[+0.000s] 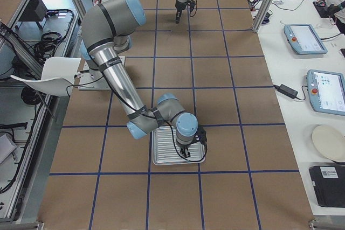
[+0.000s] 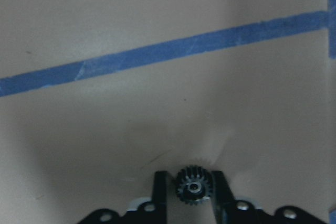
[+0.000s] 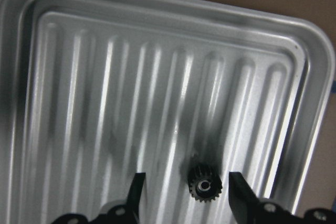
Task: Place bearing gear from tray to pile
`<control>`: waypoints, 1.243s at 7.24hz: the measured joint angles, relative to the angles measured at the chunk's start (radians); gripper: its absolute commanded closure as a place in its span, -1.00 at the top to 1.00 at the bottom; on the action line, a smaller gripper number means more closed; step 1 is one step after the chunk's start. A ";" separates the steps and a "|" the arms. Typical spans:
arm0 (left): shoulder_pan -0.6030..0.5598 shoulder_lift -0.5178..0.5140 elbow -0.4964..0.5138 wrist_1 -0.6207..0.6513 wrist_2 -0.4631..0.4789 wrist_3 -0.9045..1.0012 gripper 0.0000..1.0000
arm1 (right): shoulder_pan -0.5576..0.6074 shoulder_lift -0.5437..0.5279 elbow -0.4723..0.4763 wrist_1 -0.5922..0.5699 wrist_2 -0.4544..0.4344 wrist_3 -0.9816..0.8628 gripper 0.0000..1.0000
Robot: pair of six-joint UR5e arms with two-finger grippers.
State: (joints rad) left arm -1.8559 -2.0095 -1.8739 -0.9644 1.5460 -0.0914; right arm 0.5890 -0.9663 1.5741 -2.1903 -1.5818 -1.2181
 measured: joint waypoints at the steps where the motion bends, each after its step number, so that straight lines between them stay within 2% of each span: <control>1: 0.005 0.003 0.007 -0.002 -0.019 0.005 -1.00 | 0.000 0.000 0.000 0.000 -0.006 0.002 -0.12; 2: 0.015 0.011 0.020 -0.016 -0.032 0.013 -1.00 | 0.000 0.001 0.000 -0.001 -0.010 0.003 -0.10; 4: 0.092 0.049 0.072 -0.124 -0.036 0.051 -1.00 | 0.000 0.001 -0.002 -0.010 -0.012 0.002 -0.05; 7: 0.362 0.124 0.112 -0.247 0.046 0.289 -1.00 | 0.000 0.003 -0.007 -0.016 -0.012 -0.002 -0.05; 8: 0.479 0.138 0.111 -0.258 0.069 0.397 -1.00 | 0.000 0.010 -0.007 -0.017 -0.012 -0.004 -0.13; 9: 0.592 0.144 0.108 -0.261 0.098 0.514 -1.00 | 0.000 0.020 -0.008 -0.024 -0.012 -0.005 -0.46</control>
State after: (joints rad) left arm -1.2637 -1.8656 -1.7654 -1.2251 1.6438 0.4229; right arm 0.5890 -0.9461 1.5660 -2.2142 -1.5938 -1.2232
